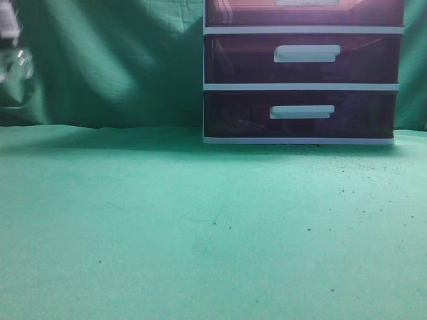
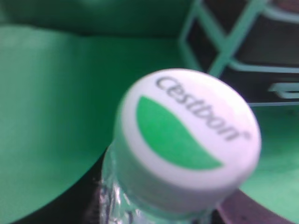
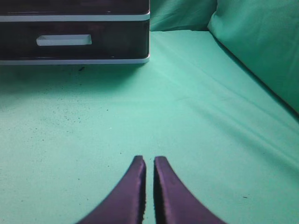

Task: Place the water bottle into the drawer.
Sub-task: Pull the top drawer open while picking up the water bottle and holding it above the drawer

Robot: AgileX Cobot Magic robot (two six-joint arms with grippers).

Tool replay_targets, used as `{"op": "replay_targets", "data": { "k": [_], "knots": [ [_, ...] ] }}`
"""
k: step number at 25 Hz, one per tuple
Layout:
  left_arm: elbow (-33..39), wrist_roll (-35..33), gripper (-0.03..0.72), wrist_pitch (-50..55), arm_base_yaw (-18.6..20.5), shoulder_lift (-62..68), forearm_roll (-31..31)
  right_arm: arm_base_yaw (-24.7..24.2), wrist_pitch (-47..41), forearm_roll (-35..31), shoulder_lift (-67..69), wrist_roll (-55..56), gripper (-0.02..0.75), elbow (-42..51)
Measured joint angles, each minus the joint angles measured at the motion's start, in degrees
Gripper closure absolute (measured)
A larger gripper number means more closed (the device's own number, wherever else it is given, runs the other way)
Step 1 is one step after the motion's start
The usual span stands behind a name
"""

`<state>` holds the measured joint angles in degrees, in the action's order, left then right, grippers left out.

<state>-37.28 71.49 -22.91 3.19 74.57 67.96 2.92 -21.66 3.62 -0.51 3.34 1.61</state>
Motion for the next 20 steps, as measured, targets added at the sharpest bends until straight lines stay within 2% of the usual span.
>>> {"op": "replay_targets", "data": {
  "k": [2, 5, 8, 11, 14, 17, 18, 20],
  "knots": [
    [-2.1, 8.7, 0.405, -2.1, -0.7, -3.3, 9.8, 0.0, 0.0, 0.0, 0.0, 0.0, 0.691, 0.0],
    [-6.1, 20.8, 0.405, -5.5, -3.8, -6.6, 23.6, 0.0, 0.0, 0.0, 0.0, 0.0, 0.691, 0.0],
    [-10.0, 29.4, 0.405, -8.3, -8.4, -8.9, 32.9, 0.0, 0.0, 0.0, 0.0, 0.0, 0.691, 0.0],
    [-11.7, 34.5, 0.405, -9.6, -12.6, -11.3, 35.6, 0.0, 5.5, -2.7, 0.0, 0.0, 0.691, 0.1],
    [-12.0, 36.5, 0.405, -10.4, -16.6, -14.0, 35.6, 0.0, 19.7, -7.4, 0.0, 0.0, 0.691, 0.1],
    [-12.1, 37.4, 0.405, -10.7, -20.3, -15.3, 35.6, 0.0, 33.6, -8.6, 0.0, 0.0, 0.691, 0.1],
    [-12.1, 37.6, 0.405, -10.9, -21.3, -15.5, 35.6, 0.0, 35.0, -8.8, 0.0, 0.0, 0.691, -0.5],
    [-12.1, 37.7, 0.405, -10.9, -22.3, -15.5, 35.6, 0.0, 32.3, -9.5, 0.9, 0.4, 0.691, -5.2]
  ]
}}
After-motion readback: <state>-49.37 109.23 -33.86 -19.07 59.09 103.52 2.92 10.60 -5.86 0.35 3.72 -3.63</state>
